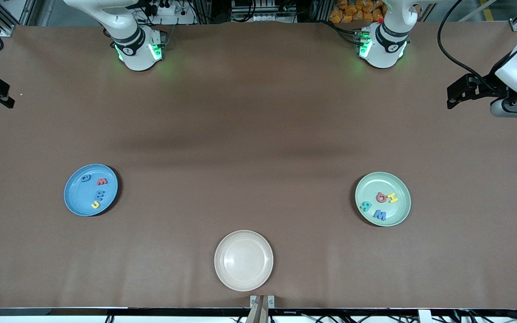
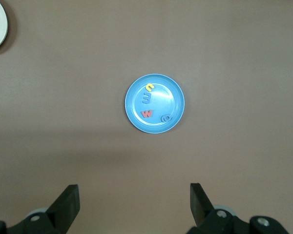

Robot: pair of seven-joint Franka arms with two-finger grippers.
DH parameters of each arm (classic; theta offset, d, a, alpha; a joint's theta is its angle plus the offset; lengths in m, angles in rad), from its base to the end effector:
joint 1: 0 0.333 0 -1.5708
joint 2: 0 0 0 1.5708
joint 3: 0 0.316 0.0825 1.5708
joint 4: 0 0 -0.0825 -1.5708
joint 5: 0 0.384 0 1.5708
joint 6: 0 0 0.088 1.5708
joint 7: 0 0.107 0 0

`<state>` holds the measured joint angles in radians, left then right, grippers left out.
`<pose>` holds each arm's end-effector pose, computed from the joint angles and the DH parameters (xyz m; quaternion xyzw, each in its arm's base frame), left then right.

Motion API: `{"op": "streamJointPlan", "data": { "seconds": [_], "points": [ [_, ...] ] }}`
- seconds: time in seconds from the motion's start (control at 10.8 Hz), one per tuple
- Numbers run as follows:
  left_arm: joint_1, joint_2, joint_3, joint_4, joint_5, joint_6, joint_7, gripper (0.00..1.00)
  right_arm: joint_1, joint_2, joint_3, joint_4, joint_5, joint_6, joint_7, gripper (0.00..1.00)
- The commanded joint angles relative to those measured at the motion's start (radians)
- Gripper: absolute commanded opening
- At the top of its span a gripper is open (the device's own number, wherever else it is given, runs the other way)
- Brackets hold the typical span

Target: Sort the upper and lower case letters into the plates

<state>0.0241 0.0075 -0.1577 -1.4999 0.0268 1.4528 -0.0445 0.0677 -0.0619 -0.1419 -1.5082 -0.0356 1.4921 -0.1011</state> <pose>0.5405 -0.0691 0.6435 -0.9986 0.0433 0.0260 0.0151 0.5246 -0.0460 0.6799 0.9996 0.0117 0.0213 0.0153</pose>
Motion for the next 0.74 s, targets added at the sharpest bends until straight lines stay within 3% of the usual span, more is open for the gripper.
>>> {"op": "streamJointPlan", "data": {
  "seconds": [0.0,0.65],
  "points": [
    [0.005,-0.009,0.0,0.003,-0.015,-0.016,0.02,1.0,-0.002,0.028,0.001,0.037,0.003,-0.024,0.018,1.0],
    [0.004,0.005,0.001,0.01,-0.016,-0.014,0.015,1.0,-0.009,0.039,-0.002,0.022,0.042,0.005,0.015,1.0]
  ]
}}
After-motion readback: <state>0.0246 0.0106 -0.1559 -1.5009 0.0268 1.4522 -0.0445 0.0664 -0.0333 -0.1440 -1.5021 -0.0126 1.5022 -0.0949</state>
